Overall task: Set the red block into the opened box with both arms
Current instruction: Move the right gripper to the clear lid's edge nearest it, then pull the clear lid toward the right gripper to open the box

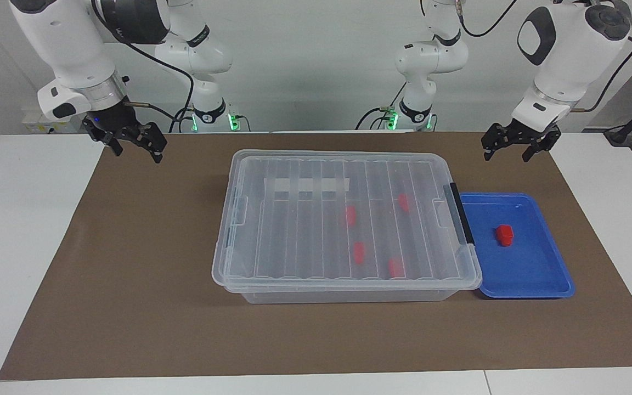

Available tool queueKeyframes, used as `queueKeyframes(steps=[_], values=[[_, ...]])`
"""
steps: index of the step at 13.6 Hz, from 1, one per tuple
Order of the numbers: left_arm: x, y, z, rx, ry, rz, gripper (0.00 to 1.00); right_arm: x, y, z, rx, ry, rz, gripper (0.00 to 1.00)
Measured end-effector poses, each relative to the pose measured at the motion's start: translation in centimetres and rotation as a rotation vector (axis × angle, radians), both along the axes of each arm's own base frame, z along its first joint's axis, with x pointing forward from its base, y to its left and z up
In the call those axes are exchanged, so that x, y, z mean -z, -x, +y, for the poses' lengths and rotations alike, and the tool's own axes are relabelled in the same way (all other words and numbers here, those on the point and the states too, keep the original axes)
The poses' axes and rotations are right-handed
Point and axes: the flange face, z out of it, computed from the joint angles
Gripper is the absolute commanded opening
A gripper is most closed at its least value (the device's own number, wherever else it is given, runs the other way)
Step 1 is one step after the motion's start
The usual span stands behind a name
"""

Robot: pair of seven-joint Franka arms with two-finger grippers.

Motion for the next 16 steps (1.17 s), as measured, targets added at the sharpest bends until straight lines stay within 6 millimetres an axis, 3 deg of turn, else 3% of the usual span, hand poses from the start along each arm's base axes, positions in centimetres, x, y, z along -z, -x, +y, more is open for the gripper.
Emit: queueKeyframes(steps=[4, 7, 16], values=[[0.0, 0.0, 0.0, 0.000, 0.000, 0.000, 1.00, -0.1, -0.2, 0.3, -0.006, 0.000, -0.017, 0.96], [0.0, 0.0, 0.0, 0.000, 0.000, 0.000, 1.00, 0.5, -0.8, 2.4, -0.012, -0.002, -0.062, 0.96], [0.0, 0.0, 0.0, 0.000, 0.000, 0.000, 1.00, 10.3, -3.2, 12.8, -0.065, -0.030, -0.142, 0.93]])
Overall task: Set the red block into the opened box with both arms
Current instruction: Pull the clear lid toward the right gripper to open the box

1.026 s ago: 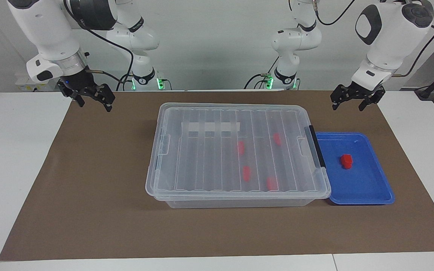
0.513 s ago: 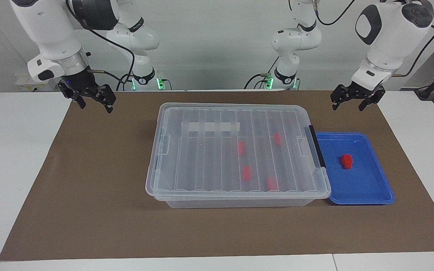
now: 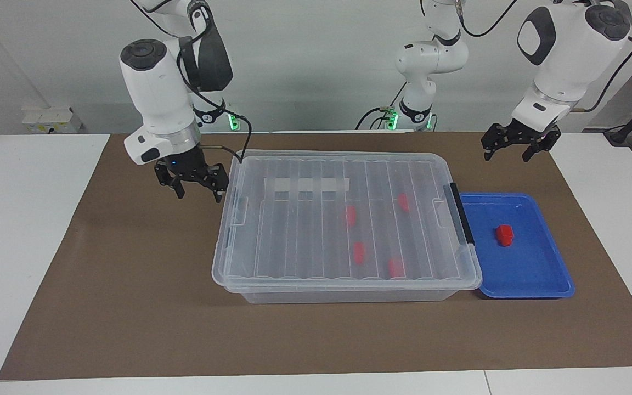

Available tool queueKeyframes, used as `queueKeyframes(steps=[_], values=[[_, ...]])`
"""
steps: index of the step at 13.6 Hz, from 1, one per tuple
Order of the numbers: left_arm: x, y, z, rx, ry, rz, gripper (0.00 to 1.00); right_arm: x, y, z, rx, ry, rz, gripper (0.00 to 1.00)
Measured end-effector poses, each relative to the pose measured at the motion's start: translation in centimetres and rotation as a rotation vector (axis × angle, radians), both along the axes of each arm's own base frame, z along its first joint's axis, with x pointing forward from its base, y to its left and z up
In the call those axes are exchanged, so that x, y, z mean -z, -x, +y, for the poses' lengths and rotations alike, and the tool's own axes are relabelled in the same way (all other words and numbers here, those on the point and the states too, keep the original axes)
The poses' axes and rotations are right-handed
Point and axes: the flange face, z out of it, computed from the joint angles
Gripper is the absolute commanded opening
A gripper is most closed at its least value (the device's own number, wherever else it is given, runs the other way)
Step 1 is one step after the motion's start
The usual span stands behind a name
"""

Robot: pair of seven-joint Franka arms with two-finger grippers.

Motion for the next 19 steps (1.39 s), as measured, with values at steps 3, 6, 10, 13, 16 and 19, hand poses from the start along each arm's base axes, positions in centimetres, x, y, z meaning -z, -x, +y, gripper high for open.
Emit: queueKeyframes(steps=[3, 6, 10, 13, 16, 19], values=[[0.0, 0.0, 0.0, 0.000, 0.000, 0.000, 1.00, 2.9, 0.8, 1.4, -0.021, 0.004, 0.020, 0.92], [0.0, 0.0, 0.0, 0.000, 0.000, 0.000, 1.00, 3.8, 1.5, 1.4, -0.025, 0.009, 0.039, 0.91], [0.0, 0.0, 0.0, 0.000, 0.000, 0.000, 1.00, 4.2, 1.9, 0.2, -0.041, 0.016, 0.051, 0.92], [0.0, 0.0, 0.0, 0.000, 0.000, 0.000, 1.00, 4.3, 1.8, -2.7, -0.079, 0.026, 0.066, 0.94], [0.0, 0.0, 0.0, 0.000, 0.000, 0.000, 1.00, 4.4, 1.8, -6.8, -0.157, 0.037, 0.095, 0.99], [0.0, 0.0, 0.0, 0.000, 0.000, 0.000, 1.00, 4.4, 1.6, -12.3, -0.239, 0.044, 0.102, 1.00]])
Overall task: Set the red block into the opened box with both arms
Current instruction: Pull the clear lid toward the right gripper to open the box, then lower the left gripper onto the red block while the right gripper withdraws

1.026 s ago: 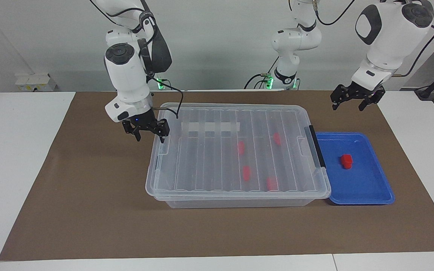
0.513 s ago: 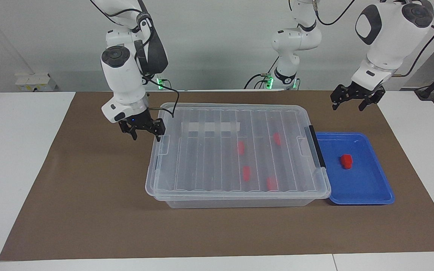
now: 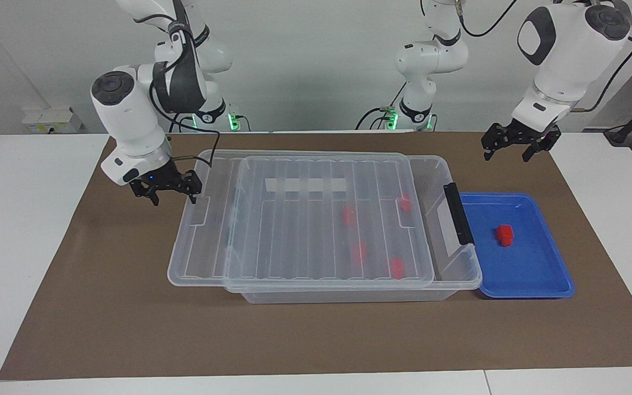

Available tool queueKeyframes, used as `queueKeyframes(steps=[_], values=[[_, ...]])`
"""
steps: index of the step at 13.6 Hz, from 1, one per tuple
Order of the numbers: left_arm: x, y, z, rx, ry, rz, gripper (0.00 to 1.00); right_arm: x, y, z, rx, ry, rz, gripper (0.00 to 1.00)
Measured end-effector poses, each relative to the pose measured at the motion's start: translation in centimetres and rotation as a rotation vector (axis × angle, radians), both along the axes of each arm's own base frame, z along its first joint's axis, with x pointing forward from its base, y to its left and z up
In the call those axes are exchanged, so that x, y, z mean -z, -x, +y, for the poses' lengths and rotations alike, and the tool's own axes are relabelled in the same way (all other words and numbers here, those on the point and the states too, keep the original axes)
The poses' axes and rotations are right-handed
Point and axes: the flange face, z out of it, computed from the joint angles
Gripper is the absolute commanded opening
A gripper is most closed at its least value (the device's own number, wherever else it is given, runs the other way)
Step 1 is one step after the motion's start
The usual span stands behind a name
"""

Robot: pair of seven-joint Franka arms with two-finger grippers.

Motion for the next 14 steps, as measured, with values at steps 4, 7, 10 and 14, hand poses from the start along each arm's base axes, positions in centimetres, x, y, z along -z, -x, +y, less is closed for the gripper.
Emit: queueKeyframes(steps=[4, 7, 10, 14], values=[[0.0, 0.0, 0.0, 0.000, 0.000, 0.000, 1.00, 0.0, 0.3, -6.4, -0.092, 0.003, 0.002, 1.00], [0.0, 0.0, 0.0, 0.000, 0.000, 0.000, 1.00, -0.1, 0.5, -8.6, -0.139, 0.004, 0.001, 1.00], [-0.2, 0.0, 0.0, 0.001, 0.000, -0.006, 1.00, -0.1, 0.6, -9.1, -0.153, 0.005, -0.002, 1.00], [0.9, -2.3, 3.6, -0.047, -0.012, -0.161, 1.00, -1.8, 0.0, -9.0, -0.150, 0.013, -0.036, 1.00]])
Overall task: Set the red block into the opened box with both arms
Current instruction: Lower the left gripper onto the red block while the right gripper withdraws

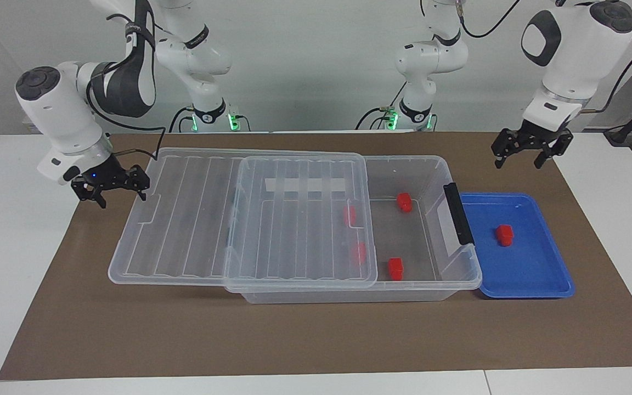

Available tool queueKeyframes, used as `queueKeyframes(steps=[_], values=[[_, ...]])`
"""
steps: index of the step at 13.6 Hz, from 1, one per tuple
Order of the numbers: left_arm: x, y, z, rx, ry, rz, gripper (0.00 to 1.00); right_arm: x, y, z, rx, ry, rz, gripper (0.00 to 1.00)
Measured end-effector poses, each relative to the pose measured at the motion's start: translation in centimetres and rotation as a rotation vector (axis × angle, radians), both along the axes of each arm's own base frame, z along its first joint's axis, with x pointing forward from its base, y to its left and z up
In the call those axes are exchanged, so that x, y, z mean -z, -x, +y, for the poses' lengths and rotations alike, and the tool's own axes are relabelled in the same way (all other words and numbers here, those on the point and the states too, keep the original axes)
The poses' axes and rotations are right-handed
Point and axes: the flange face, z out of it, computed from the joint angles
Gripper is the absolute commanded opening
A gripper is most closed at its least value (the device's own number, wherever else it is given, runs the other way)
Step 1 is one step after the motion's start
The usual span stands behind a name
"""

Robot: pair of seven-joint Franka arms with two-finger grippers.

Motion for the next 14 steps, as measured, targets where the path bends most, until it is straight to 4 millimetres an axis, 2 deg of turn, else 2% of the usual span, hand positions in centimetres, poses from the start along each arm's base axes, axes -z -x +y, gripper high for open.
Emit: queueKeyframes(steps=[1, 3, 4, 6, 8, 10, 12, 14], values=[[2.0, -1.1, 1.8, -0.003, -0.004, -0.021, 1.00, -0.9, -0.2, 0.1, 0.020, 0.000, -0.010, 1.00], [7.9, -3.9, 5.6, 0.018, -0.013, -0.046, 1.00, -3.1, -0.3, 1.3, 0.106, -0.006, -0.004, 1.00], [11.0, -4.9, 6.8, 0.025, -0.014, -0.047, 1.00, -4.5, -0.4, 2.4, 0.166, -0.010, -0.001, 1.00], [15.5, -5.9, 7.3, 0.032, -0.009, -0.039, 1.00, -7.4, -0.3, 5.0, 0.289, -0.017, 0.005, 1.00], [18.3, -6.0, 6.9, 0.039, -0.003, -0.026, 1.00, -10.0, -0.1, 7.1, 0.378, -0.021, 0.010, 1.00], [20.3, -5.8, 6.8, 0.040, 0.000, -0.022, 1.00, -12.2, 0.1, 9.0, 0.437, -0.026, 0.002, 1.00], [21.5, -5.5, 6.8, 0.039, 0.002, -0.013, 1.00, -13.5, 0.8, 9.5, 0.471, -0.028, -0.001, 1.00], [22.7, -4.9, 7.2, 0.032, 0.002, -0.011, 1.00, -14.3, 1.6, 9.1, 0.483, -0.028, -0.006, 1.00]])
